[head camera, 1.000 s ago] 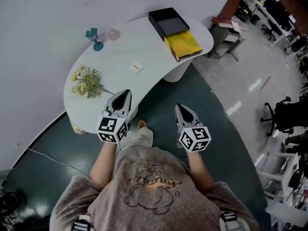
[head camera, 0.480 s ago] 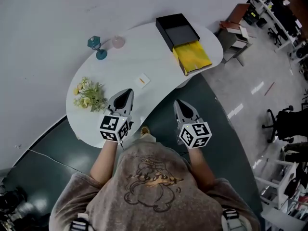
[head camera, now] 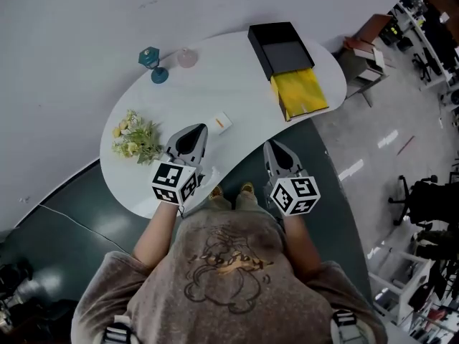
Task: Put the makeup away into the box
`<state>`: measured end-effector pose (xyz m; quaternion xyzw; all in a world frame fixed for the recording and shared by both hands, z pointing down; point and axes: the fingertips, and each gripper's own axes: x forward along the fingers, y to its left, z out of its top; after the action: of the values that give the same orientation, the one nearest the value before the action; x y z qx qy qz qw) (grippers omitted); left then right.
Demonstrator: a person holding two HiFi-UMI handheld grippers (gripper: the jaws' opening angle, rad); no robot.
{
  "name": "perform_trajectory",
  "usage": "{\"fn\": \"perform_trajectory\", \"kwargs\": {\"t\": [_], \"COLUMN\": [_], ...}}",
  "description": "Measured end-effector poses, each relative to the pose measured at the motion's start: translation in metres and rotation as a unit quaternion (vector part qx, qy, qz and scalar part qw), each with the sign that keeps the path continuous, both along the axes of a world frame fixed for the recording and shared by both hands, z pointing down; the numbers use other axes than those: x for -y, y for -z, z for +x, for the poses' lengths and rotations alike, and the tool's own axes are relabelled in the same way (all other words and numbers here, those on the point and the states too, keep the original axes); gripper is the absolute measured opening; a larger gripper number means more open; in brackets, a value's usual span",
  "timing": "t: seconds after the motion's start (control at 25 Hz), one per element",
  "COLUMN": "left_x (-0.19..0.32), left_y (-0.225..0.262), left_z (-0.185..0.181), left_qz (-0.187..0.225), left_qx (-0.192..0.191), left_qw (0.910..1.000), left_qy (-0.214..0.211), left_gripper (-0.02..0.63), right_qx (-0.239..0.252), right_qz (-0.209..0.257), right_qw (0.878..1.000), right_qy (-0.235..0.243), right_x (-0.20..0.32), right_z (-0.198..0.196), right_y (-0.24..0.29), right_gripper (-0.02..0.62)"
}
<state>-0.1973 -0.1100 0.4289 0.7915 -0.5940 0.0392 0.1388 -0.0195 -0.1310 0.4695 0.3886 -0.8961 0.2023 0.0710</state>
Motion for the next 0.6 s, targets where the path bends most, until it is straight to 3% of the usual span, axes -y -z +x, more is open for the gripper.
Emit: {"fn": "perform_trajectory", "kwargs": {"t": [0.52, 0.6], "left_x": [0.008, 0.008], "left_y": [0.003, 0.004], "left_z": [0.000, -0.003], "left_qz": [-0.007, -0.006], "left_qx": [0.001, 0.001], "left_qw": [0.9984, 0.9981], "left_qy": [0.057, 0.062], "left_gripper": [0.019, 0.020], "right_qx": [0.010, 0.008], "right_qz": [-0.006, -0.008], "right_qw": [0.998, 0.997], "right_qy": [0.061, 0.074], "right_x": [0.031, 0.033], "right_z": [-0.012, -0.021], "right_y": [0.001, 0.001], "right_gripper": [0.003, 0.026]}}
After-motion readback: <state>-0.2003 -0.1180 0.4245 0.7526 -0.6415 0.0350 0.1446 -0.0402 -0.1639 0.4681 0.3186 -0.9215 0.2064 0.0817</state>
